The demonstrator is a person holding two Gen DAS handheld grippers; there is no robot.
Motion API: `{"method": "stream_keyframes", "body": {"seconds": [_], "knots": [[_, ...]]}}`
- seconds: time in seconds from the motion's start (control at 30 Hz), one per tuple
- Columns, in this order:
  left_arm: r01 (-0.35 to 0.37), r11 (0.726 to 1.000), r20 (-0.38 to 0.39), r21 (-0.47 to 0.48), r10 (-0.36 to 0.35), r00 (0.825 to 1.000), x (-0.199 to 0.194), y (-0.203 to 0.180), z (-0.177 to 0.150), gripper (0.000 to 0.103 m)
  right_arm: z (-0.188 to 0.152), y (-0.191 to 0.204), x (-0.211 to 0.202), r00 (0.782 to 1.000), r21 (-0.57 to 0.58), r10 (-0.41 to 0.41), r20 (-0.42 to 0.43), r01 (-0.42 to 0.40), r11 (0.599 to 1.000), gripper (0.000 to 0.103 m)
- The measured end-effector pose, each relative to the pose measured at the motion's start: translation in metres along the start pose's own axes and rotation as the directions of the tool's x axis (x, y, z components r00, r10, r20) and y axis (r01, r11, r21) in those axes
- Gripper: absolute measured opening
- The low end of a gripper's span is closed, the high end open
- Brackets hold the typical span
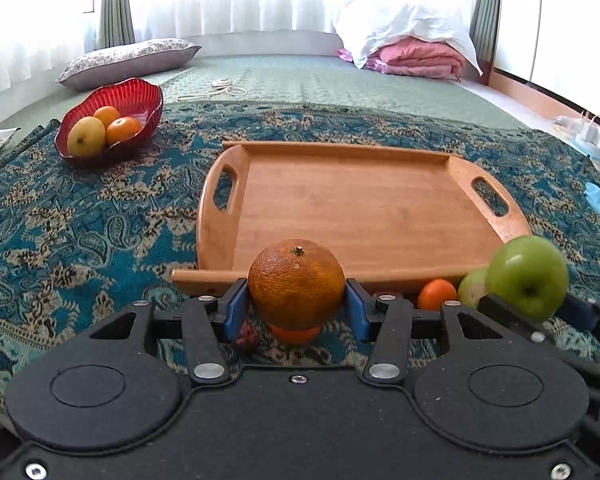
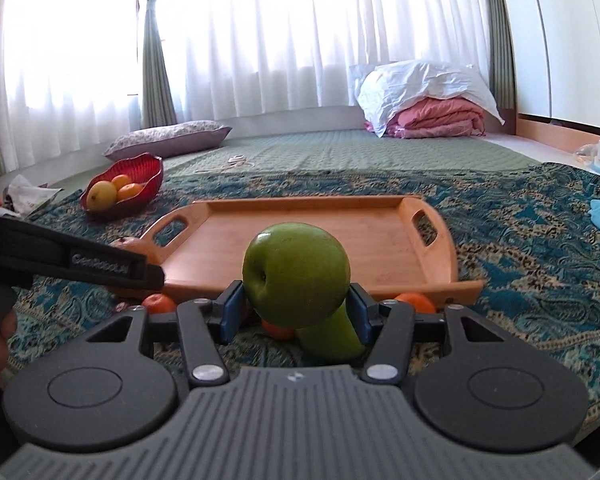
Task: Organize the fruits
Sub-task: 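Lift the green apple with the right tool while the left tool carries the orange over the tray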
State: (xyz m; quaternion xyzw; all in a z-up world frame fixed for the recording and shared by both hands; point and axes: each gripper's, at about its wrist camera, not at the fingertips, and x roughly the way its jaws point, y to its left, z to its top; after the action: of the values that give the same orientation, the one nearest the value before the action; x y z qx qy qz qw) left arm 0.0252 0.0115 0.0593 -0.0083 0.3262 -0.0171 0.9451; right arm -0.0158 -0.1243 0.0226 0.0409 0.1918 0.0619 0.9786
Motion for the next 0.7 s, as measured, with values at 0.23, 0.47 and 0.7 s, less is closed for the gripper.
{"method": "stream_keyframes", "body": {"seconds": [0.23,0.47,0.7], "knots": [[0.001,1.000,0.022,-0.013,0.000,1.000,0.014,0.010,0.020,0.048,0.022,-0.023,0.020,0.999,0.024,-0.044,0.018,0.044,0.999,0.058],[-0.001,0.999,0.022,-0.036,0.002,1.000,0.042,0.019,0.037,0.048,0.030,-0.047,0.051,0.996,0.063,-0.084,-0.011,0.084,0.994,0.058],[0.014,0.997,-0.012,-0.076,-0.015,1.000,0.073,0.025,0.041,0.048,0.025,-0.058,0.077,0.992,0.077,-0.101,-0.076,0.107,0.991,0.058]]}}
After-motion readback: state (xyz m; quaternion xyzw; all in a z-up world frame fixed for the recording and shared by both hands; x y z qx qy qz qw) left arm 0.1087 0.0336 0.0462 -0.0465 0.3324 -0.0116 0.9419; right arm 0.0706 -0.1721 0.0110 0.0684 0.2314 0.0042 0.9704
